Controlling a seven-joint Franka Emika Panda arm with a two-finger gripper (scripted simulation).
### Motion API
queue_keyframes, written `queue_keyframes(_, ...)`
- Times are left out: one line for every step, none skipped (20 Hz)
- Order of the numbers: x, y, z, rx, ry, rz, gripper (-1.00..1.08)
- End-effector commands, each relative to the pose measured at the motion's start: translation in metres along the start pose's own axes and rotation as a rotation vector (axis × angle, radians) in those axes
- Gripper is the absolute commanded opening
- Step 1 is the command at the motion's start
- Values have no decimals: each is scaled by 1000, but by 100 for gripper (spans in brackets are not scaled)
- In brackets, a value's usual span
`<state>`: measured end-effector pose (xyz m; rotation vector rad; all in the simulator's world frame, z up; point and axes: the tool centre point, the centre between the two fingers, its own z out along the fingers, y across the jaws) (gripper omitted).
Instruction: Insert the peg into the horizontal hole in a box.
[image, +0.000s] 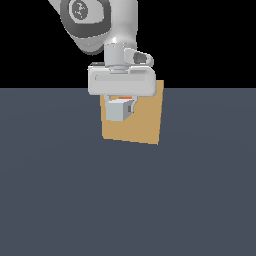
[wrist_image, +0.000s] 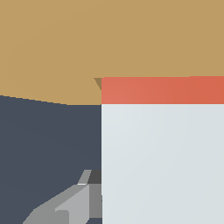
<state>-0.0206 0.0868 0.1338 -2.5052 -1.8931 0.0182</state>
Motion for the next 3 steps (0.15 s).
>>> queue_keyframes(11,2,-4,-12,10,-9,-100)
queue_keyframes(10,2,-4,-12,10,-9,-100)
queue_keyframes(9,2,-4,-12,10,-9,-100)
